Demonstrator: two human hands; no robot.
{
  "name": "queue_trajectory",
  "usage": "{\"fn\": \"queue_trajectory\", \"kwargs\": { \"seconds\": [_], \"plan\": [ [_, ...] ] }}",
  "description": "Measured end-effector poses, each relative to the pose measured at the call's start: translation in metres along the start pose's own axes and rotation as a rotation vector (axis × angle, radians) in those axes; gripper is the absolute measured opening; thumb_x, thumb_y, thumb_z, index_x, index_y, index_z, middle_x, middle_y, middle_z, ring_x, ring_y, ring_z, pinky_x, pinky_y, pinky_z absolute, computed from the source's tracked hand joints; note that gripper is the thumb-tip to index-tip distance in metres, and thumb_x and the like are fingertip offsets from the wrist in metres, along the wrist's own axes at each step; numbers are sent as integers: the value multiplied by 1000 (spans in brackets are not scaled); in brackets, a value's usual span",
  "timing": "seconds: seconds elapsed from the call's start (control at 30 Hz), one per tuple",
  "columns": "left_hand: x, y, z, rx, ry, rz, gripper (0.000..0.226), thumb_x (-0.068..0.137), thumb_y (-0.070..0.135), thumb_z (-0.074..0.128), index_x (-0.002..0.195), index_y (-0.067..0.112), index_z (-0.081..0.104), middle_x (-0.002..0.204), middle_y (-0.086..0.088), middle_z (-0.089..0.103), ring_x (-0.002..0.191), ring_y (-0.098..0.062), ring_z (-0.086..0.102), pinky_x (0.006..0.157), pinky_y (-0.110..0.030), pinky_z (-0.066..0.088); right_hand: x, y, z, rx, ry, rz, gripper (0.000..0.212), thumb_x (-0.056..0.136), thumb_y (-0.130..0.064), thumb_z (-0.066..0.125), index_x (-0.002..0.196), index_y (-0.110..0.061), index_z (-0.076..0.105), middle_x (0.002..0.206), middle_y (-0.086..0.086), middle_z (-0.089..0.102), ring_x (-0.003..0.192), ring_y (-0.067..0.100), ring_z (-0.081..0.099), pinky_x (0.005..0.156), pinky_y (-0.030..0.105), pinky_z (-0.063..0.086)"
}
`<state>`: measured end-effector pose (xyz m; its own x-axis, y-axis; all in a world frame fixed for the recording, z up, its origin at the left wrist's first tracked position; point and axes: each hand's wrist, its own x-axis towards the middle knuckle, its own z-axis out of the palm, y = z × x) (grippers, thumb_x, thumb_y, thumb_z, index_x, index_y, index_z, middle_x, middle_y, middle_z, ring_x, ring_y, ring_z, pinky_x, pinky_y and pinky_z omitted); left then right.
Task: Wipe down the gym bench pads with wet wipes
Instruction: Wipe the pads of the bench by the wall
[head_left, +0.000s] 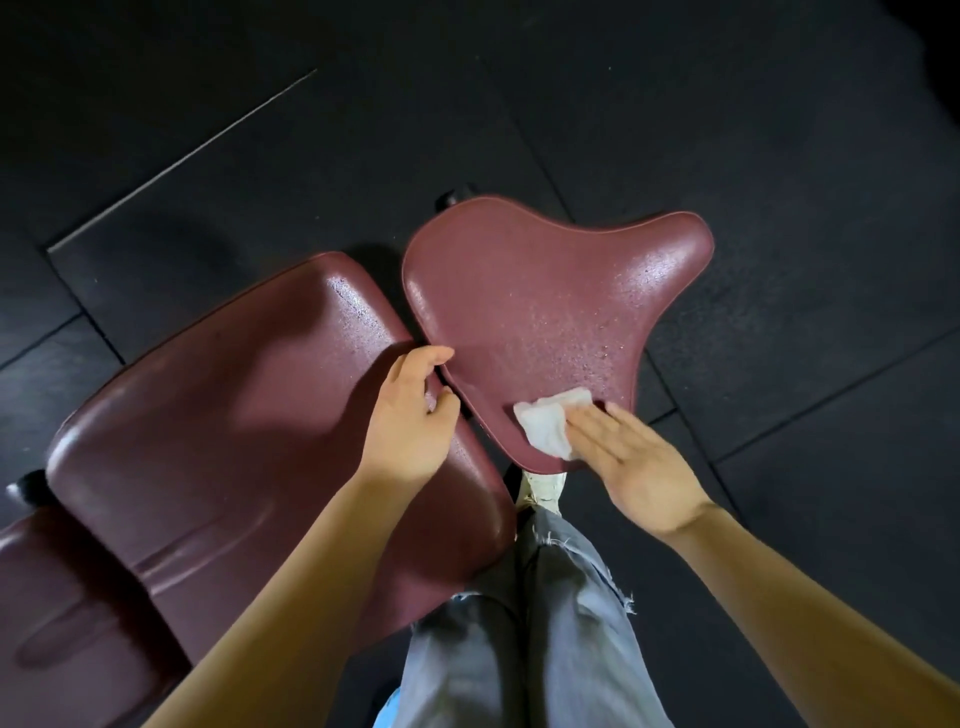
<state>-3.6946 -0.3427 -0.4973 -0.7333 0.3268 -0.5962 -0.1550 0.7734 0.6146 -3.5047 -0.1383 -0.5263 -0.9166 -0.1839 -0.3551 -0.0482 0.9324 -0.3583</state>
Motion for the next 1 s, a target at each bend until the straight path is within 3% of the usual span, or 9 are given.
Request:
{"fn": "queue_trajectory", "kwargs": {
  "seconds": [0.13, 0.27, 0.37, 0.47, 0.6, 0.7, 0.8, 0.93, 1.0],
  "plan": [
    [1, -1, 3, -33, 36, 8, 45, 89, -1, 50, 128, 22, 57, 127, 9, 54, 110, 2, 48, 82, 5, 30, 124, 3, -31, -17, 143, 51, 57, 78, 2, 34, 130, 0, 58, 140, 16, 55, 130, 30, 53, 119, 42, 23],
    [3, -2, 4, -28, 44, 13, 45, 88, 1, 51, 126, 24, 59, 124, 10, 54, 106, 9, 50, 81, 5, 30, 208, 0, -69, -33, 163, 174, 62, 89, 1, 34, 150, -7, 33, 159, 8, 29, 148, 22, 24, 123, 35, 8],
    [4, 2, 3, 24, 34, 58, 44, 87, 1, 54, 126, 22, 59, 117, 13, 52, 92, 18, 49, 79, 4, 31, 162, -1, -46, -9, 214, 225, 63, 82, 5, 33, 144, -1, 44, 153, 12, 40, 143, 27, 35, 122, 39, 17],
    [3, 10, 5, 91, 3, 115, 46, 86, -2, 55, 127, 18, 59, 120, 10, 48, 87, 18, 47, 81, 2, 31, 54, -13, -5, 19, 185, 268, 67, 72, 15, 42, 137, 0, 51, 150, 12, 44, 139, 28, 40, 121, 39, 19],
    [6, 14, 8, 130, -12, 91, 51, 87, 2, 55, 135, 23, 54, 128, 14, 44, 92, 24, 43, 92, -10, 32, -21, -22, 14, 99, 125, 417, 83, 68, 25, 59, 143, -4, 39, 151, 7, 40, 140, 21, 38, 122, 36, 16],
    [7, 12, 8, 127, -5, 91, 52, 88, 2, 55, 135, 24, 53, 126, 16, 43, 91, 22, 45, 88, -1, 29, 22, -16, 4, 117, 205, 448, 68, 74, 18, 58, 139, 2, 44, 147, 14, 47, 138, 26, 39, 122, 37, 14],
    [8, 9, 9, 110, 18, 99, 52, 87, -1, 56, 134, 22, 55, 125, 12, 46, 92, 16, 49, 85, 3, 29, 116, -5, -30, 100, 231, 370, 54, 81, 1, 39, 134, 3, 53, 145, 18, 49, 138, 33, 42, 121, 39, 14],
    [8, 9, 10, 106, 28, 122, 51, 87, -1, 57, 133, 20, 56, 123, 11, 48, 99, 10, 51, 84, 3, 32, 211, 7, -77, -11, 169, 252, 64, 90, -3, 34, 153, -6, 26, 161, 10, 24, 149, 23, 18, 123, 36, 2],
    [6, 12, 9, 107, 17, 97, 50, 88, 1, 57, 134, 22, 55, 124, 12, 47, 98, 14, 50, 84, 3, 31, 196, 19, -75, -29, 155, 275, 66, 88, 1, 34, 153, -6, 27, 160, 8, 26, 149, 22, 21, 123, 35, 1]
  ]
}}
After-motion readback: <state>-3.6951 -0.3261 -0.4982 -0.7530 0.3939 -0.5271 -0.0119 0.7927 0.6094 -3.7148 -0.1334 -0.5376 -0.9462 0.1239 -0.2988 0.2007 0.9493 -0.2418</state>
